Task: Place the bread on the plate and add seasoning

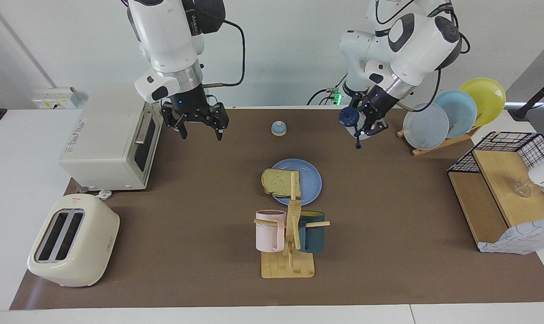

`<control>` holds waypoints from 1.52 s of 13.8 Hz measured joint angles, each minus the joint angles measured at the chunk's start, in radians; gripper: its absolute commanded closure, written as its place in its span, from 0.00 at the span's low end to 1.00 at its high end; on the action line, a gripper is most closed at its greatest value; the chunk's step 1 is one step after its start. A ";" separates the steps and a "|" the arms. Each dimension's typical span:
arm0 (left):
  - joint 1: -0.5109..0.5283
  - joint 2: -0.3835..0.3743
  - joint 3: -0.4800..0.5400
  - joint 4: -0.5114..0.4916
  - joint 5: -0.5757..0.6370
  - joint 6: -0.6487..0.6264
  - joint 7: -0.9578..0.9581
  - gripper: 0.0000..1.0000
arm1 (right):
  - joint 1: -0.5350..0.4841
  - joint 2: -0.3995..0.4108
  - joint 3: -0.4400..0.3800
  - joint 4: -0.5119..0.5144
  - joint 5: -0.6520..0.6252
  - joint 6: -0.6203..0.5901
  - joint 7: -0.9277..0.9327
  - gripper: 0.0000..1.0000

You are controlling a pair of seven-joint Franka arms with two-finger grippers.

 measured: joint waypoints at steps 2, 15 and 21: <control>0.000 -0.003 0.000 -0.012 0.000 0.057 -0.054 1.00 | -0.016 -0.014 0.000 0.000 -0.019 -0.063 -0.036 0.00; 0.002 -0.007 0.003 -0.167 -0.046 0.519 -0.303 1.00 | -0.251 -0.074 0.025 -0.077 -0.072 -0.160 -0.388 0.00; 0.002 -0.015 0.003 -0.259 -0.117 0.751 -0.365 1.00 | -0.252 -0.083 0.030 -0.088 -0.082 -0.162 -0.409 0.00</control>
